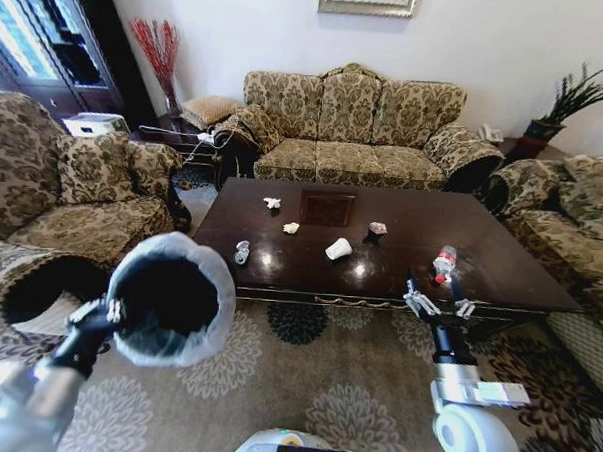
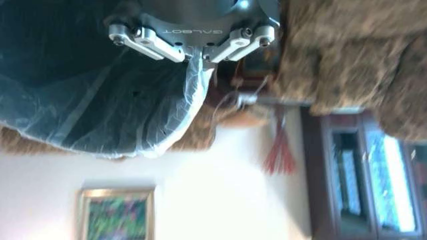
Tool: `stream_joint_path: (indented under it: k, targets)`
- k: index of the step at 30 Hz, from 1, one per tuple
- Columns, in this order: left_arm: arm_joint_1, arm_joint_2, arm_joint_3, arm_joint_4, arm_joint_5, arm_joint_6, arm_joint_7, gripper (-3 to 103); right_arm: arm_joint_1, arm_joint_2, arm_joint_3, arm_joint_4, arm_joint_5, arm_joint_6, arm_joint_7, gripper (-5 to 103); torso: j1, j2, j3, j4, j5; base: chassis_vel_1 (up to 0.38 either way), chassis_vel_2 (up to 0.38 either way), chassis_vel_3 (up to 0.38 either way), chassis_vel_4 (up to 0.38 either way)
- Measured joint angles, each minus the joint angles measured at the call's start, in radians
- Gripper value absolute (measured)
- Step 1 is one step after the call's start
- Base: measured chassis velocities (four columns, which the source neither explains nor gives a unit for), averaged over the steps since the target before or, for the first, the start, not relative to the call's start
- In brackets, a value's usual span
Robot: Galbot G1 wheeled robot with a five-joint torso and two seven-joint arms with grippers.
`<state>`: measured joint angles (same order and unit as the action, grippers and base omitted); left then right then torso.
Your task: Move to the front of the table and place the trash on the table into the trash bin.
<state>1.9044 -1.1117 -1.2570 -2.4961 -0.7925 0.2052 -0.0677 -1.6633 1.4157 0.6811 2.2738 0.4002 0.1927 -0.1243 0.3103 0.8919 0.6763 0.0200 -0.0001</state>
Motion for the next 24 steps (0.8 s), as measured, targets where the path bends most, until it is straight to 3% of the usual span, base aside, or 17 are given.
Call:
stream_joint_path:
  k: [9, 14, 24]
  targets:
    - [-0.201, 0.106, 0.059, 0.144, -0.027, 0.012, -0.003, 2, -0.005, -0.011, -0.016, -0.008, -0.067, -0.014, -0.026, 100, 0.0, 0.0, 0.0, 0.0004, 0.0, 0.0, 0.0, 0.0, 0.0]
    - [-0.249, 0.163, 0.085, 0.22, -0.035, 0.009, 0.002, 2, -0.014, -0.004, -0.02, -0.003, -0.098, -0.016, -0.026, 100, 0.0, 0.0, 0.0, 0.0003, 0.0, -0.061, 0.042, 0.057, -0.046]
    - [-0.287, 0.199, 0.116, 0.296, -0.036, -0.014, 0.016, 2, -0.01, 0.024, -0.053, 0.003, -0.146, -0.017, -0.027, 100, 0.0, 0.0, 0.0, 0.0004, 0.0, -0.192, 0.192, 0.179, -0.185]
